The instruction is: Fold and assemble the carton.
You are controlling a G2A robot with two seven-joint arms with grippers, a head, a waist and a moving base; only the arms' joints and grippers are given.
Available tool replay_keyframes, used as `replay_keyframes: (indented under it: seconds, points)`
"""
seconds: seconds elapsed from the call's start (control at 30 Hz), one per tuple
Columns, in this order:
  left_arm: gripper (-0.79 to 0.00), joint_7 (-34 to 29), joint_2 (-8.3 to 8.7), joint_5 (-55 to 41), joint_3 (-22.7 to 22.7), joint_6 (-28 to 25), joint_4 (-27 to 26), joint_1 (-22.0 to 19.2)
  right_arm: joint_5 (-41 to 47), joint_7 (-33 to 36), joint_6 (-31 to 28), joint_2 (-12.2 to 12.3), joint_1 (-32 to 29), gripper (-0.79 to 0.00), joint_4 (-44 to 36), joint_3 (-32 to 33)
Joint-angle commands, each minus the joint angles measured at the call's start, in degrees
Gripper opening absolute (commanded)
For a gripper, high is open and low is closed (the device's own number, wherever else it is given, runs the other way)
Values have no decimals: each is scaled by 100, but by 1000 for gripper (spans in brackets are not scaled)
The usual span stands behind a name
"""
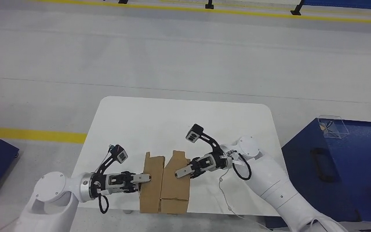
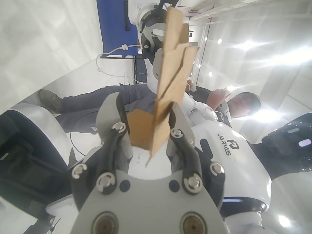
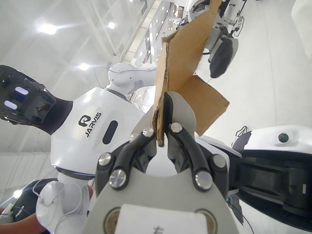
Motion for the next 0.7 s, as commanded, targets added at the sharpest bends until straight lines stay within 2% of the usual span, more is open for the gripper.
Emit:
replay_keyframes:
  seconds: [0.0,0.23,0.27,0.3,0.67]
  points:
    - [-785,-68,8,-170,-21,-22,14,9,-102,-16,-16,-9,22,-785,110,6]
    - [-785,-81,56,-287,-70,-48,-118,93,-241,7,8,-59,62,-785,275,-23]
    - [-785,-70,62,-304,-73,-48,-138,102,-321,4,4,-63,84,-594,295,-34]
    - [-785,-84,67,-340,-68,-40,-156,111,-330,-10,-9,-69,83,0,327,-34]
    - [-785,-107,79,-377,-88,-23,-165,113,-305,-9,-8,-74,77,0,364,-32]
